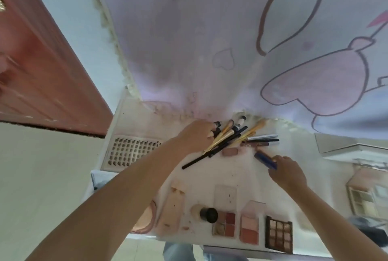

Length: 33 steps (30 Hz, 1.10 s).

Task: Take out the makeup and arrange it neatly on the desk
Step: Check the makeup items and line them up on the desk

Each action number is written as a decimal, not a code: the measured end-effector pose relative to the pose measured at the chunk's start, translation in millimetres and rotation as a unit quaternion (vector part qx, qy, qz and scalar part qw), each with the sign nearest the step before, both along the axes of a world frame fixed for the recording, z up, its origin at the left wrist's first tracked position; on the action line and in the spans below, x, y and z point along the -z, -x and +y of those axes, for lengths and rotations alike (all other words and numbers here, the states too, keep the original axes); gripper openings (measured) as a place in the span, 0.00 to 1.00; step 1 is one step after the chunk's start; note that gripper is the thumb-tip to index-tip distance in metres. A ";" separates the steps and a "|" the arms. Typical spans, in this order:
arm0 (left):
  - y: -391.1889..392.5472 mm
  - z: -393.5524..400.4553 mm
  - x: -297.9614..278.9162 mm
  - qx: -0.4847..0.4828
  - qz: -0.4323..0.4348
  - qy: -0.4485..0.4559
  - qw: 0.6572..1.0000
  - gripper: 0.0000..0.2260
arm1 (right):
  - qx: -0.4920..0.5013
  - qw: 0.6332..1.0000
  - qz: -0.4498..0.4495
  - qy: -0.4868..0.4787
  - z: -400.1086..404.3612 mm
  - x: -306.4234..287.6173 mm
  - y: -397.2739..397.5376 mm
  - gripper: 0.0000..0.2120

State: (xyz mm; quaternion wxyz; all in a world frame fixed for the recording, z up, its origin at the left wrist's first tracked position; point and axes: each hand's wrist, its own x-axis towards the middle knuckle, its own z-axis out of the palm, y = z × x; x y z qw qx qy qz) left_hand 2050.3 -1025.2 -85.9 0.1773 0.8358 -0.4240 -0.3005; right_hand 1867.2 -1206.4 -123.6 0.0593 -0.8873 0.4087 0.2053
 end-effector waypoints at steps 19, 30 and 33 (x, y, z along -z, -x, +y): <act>128.1 -145.7 -46.7 0.230 -0.055 -0.086 0.968 0.12 | -0.147 0.952 -0.167 -0.208 -77.8 -80.9 76.1 0.12; 167.8 -204.9 -53.8 0.196 -0.120 -0.061 0.971 0.08 | -0.036 0.936 -0.258 -0.236 -194.9 -127.6 170.0 0.03; 186.7 -221.0 -55.1 0.198 -0.110 -0.026 0.974 0.08 | -0.044 0.919 -0.275 -0.278 -198.0 -118.1 169.9 0.04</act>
